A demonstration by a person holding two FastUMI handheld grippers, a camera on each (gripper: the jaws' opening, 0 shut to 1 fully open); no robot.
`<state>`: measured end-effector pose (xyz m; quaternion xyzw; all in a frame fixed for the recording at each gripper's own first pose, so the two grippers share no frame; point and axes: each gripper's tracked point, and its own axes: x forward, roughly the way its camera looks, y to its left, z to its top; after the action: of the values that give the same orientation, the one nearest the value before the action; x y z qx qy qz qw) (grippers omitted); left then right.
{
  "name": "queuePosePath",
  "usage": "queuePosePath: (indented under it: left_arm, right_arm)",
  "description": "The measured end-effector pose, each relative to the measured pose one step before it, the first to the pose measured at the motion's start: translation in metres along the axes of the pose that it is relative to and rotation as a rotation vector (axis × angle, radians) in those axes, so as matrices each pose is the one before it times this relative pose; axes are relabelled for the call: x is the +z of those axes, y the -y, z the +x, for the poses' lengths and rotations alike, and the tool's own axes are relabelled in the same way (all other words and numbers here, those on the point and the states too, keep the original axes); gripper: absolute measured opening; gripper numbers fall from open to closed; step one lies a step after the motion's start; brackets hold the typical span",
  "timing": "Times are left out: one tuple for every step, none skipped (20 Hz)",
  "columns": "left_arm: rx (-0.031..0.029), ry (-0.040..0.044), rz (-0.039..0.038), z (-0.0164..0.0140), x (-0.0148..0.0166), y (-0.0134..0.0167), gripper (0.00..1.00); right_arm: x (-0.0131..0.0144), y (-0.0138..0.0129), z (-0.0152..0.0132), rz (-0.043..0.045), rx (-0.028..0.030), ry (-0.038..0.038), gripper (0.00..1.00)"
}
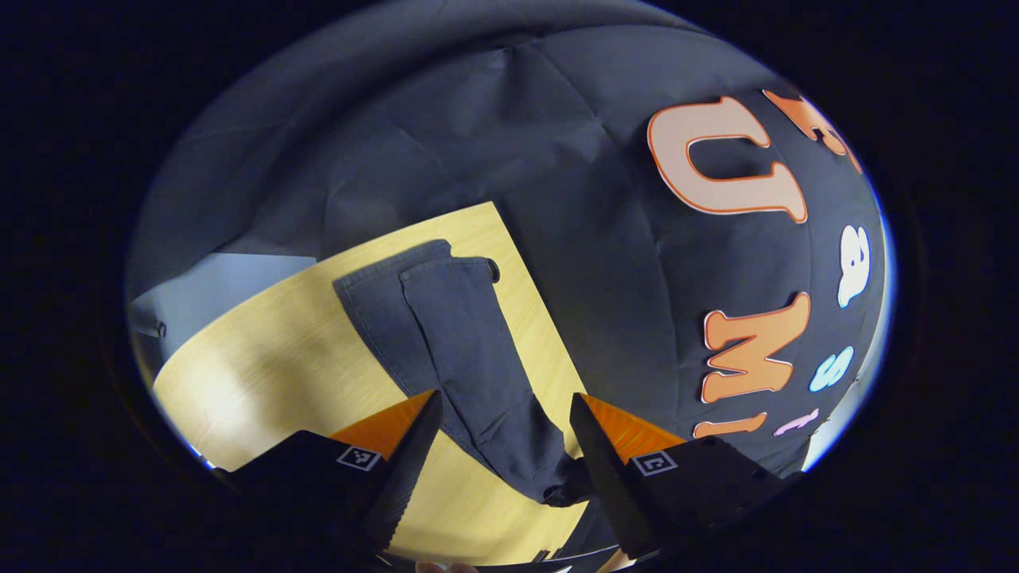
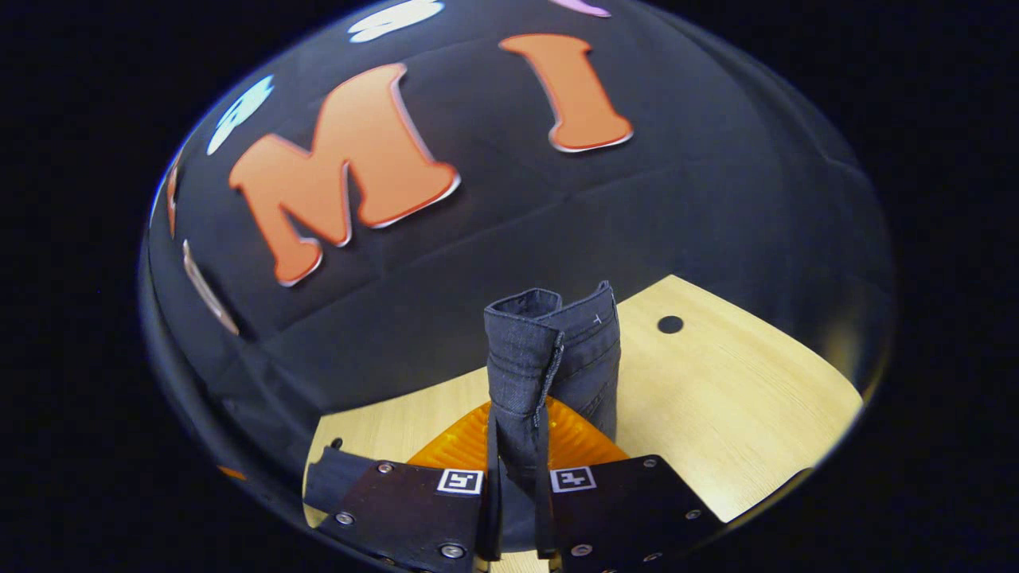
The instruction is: Grasp the waist and the cuffs of the jeans and fold them to make the two legs overlap; first hold the waist and fold one-third of the jeans toward the cuffs, then hold the cuffs and fold the remaining one-third in the same direction to finish folding.
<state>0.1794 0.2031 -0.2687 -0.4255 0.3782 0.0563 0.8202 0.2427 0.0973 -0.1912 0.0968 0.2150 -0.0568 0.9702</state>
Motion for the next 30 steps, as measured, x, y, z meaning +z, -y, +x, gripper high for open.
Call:
queuePosePath:
  left_arm:
    - [0.00370, 0.00235, -0.00755, -0.00182, 0.00417, -0.00534, 0.98]
    - [0.00506, 0.00324, -0.00730, -0.00371, 0.00379, -0.00606, 0.98]
    - [0.00563, 0.00346, -0.00651, -0.00442, 0.00373, -0.00584, 0.98]
    - [0.00766, 0.00448, -0.00611, -0.00358, 0.00483, -0.00612, 0.98]
    - [0.00618, 0.00463, -0.00398, -0.00191, 0.00380, -0.00467, 0.98]
    - [0.00654, 0.00467, -0.00172, -0.00156, 0.00355, -0.00470, 0.98]
    - [0.00725, 0.00517, -0.00132, -0.00024, 0.00275, -0.00383, 0.98]
    - [0.00708, 0.00536, -0.00501, -0.00090, 0.00360, -0.00385, 0.98]
    - [0.00087, 0.00334, -0.00868, -0.00057, 0.00177, -0.00189, 0.98]
    - [0.00092, 0.00116, -0.01124, -0.00060, 0.00139, -0.00241, 0.98]
    - [0.00420, 0.00170, -0.01298, 0.00084, -0.00006, -0.00354, 0.98]
    - [0.00292, 0.00153, -0.01094, 0.00016, 0.00039, -0.00317, 0.98]
    - [0.00571, 0.00125, -0.00813, 0.00035, -0.00030, -0.00333, 0.98]
    - [0.00552, 0.00103, -0.00506, 0.00134, -0.00018, -0.00379, 0.98]
    - [0.00685, 0.00126, -0.00537, 0.00100, -0.00137, -0.00353, 0.98]
    - [0.00359, 0.00051, -0.01125, 0.00338, -0.00020, -0.00296, 0.98]
    - [0.00061, -0.00356, -0.01636, 0.00271, -0.00222, -0.00192, 0.98]
    - [-0.00259, -0.00166, -0.01898, 0.00197, -0.00145, -0.00198, 0.98]
    - [0.00216, 0.00145, -0.01818, 0.00262, -0.00101, -0.00286, 0.98]
    - [0.00706, 0.00207, -0.01760, 0.00293, -0.00003, -0.00388, 0.98]
    - [0.00847, 0.00965, -0.01956, 0.00499, 0.00032, -0.00443, 0.98]
    - [0.00606, 0.01221, -0.02147, 0.00290, 0.00294, -0.00362, 0.98]
    - [0.00816, 0.01583, -0.02517, 0.00383, 0.00313, -0.00439, 0.98]
    - [0.00545, 0.01092, -0.02639, 0.00508, 0.00403, -0.00356, 0.98]
    - [0.00183, 0.00396, -0.02223, 0.00586, 0.00196, -0.00173, 0.98]
    - [0.00987, 0.00406, -0.01533, 0.00831, 0.00192, -0.00472, 0.98]
    - [0.00424, 0.00377, -0.01157, 0.01095, 0.00279, -0.00283, 0.98]
    - [0.00371, 0.00256, -0.00543, 0.01192, 0.00475, -0.00215, 0.98]
    - [0.02911, 0.00344, 0.01075, 0.01148, 0.00364, -0.00641, 0.98]
    - [0.03402, 0.00739, 0.01653, 0.00946, 0.00540, -0.00591, 0.98]
  right_arm:
    - [-0.00908, -0.01719, 0.00407, -0.01576, 0.02456, -0.01100, 0.16]
    - [-0.01282, -0.01603, 0.00373, -0.01704, 0.02889, -0.02240, 0.17]
    - [-0.01344, -0.01395, 0.00487, -0.02225, 0.02244, -0.02471, 0.16]
    - [-0.01492, -0.01727, 0.00994, -0.03398, 0.01824, -0.02293, 0.16]
    - [-0.01575, -0.01623, 0.00987, -0.04623, 0.01519, -0.03331, 0.16]
    - [-0.01383, -0.01372, 0.00990, -0.04173, 0.02150, -0.03113, 0.16]
    - [-0.01330, -0.01541, 0.00903, -0.03316, 0.02954, -0.03574, 0.16]
    - [-0.01818, -0.01372, 0.00877, -0.03166, 0.03273, -0.04241, 0.16]
    - [-0.01724, -0.01255, 0.01015, -0.03868, 0.03190, -0.04944, 0.17]
    - [-0.01547, -0.00790, 0.00882, -0.03327, 0.01718, -0.03582, 0.16]
    - [-0.01258, -0.00419, 0.00606, -0.02902, 0.00586, -0.03128, 0.16]
    - [-0.00712, 0.00090, 0.00380, -0.02754, 0.00155, -0.02696, 0.17]
    - [-0.00374, 0.00091, 0.00293, -0.01353, -0.00014, -0.01745, 0.17]
    - [-0.00240, -0.00237, 0.00024, -0.01225, 0.00917, -0.01991, 0.17]
    - [-0.00162, -0.00069, 0.00000, -0.01104, 0.00868, -0.02354, 0.16]
    - [0.00385, -0.00613, -0.00334, 0.00253, 0.03311, -0.01752, 0.16]
    - [-0.00067, -0.01069, 0.00281, 0.01321, 0.05709, -0.03189, 0.32]
    - [-0.00139, -0.01342, -0.00586, 0.03209, 0.07900, -0.03483, 0.48]
    - [0.00407, -0.00446, -0.00338, 0.01986, 0.02663, -0.01589, 0.64]
    - [0.01254, 0.00057, -0.00915, 0.00959, -0.00888, 0.02124, 0.80]
    - [-0.00794, -0.00215, -0.00347, 0.01408, -0.01790, 0.01595, 0.96]
    - [0.00636, -0.00081, -0.00896, 0.01947, 0.00393, 0.01341, 0.96]
    - [0.00720, -0.00119, -0.01104, 0.02686, 0.02024, 0.00940, 0.97]
    - [0.00466, -0.00215, -0.00923, 0.03240, 0.02391, 0.00931, 0.99]
    - [0.00600, 0.00040, -0.01022, 0.02846, 0.01785, 0.00963, 0.98]
    - [0.00377, 0.00167, -0.01189, 0.02722, 0.01411, 0.00964, 0.98]
    - [0.00581, 0.00444, -0.01091, 0.03026, 0.00758, 0.01411, 0.98]
    - [0.00380, 0.00270, -0.00815, 0.02834, 0.00650, 0.01237, 0.98]
    - [0.00520, 0.00454, -0.00624, 0.02480, 0.00260, 0.01101, 0.98]
    - [0.00210, 0.00354, -0.00440, 0.01964, -0.00259, 0.00511, 0.98]
